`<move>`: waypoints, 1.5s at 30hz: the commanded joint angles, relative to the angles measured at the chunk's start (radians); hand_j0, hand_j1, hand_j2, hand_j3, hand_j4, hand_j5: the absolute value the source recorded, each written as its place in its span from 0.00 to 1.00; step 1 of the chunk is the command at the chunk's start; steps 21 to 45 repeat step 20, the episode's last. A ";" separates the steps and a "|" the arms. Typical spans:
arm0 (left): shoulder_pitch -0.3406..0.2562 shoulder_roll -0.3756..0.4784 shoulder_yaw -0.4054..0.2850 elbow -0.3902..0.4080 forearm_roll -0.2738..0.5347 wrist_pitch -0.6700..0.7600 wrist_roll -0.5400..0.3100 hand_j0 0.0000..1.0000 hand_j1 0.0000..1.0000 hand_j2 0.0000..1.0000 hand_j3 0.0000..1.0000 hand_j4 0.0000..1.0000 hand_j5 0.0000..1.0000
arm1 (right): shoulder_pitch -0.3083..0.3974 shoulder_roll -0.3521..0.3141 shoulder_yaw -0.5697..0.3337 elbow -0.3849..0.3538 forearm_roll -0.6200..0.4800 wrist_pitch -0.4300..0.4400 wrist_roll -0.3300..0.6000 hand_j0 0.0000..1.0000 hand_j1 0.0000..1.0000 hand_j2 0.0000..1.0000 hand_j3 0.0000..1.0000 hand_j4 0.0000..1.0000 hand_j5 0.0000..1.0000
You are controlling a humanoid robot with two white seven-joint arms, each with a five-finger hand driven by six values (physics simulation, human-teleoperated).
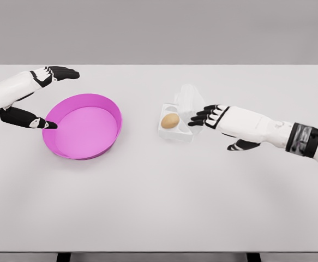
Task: Pack egg into the box and close the box lid
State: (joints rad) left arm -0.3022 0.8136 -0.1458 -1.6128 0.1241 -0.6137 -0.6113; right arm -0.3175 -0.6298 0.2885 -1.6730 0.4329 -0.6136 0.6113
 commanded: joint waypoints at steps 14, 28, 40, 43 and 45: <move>-0.002 0.001 0.000 0.011 0.017 0.003 0.000 1.00 1.00 1.00 1.00 1.00 1.00 | 0.058 0.021 -0.282 0.096 -0.028 0.003 0.000 1.00 1.00 1.00 1.00 1.00 1.00; -0.002 0.001 0.000 0.013 0.012 0.003 0.000 1.00 1.00 1.00 1.00 1.00 1.00 | 0.057 0.015 -0.290 0.127 -0.025 0.003 0.000 1.00 1.00 1.00 1.00 1.00 1.00; -0.002 0.001 0.000 0.013 0.012 0.003 0.000 1.00 1.00 1.00 1.00 1.00 1.00 | 0.057 0.015 -0.290 0.127 -0.025 0.003 0.000 1.00 1.00 1.00 1.00 1.00 1.00; -0.002 0.001 0.000 0.013 0.012 0.003 0.000 1.00 1.00 1.00 1.00 1.00 1.00 | 0.057 0.015 -0.290 0.127 -0.025 0.003 0.000 1.00 1.00 1.00 1.00 1.00 1.00; -0.002 0.001 0.000 0.013 0.012 0.003 0.000 1.00 1.00 1.00 1.00 1.00 1.00 | 0.057 0.015 -0.290 0.127 -0.025 0.003 0.000 1.00 1.00 1.00 1.00 1.00 1.00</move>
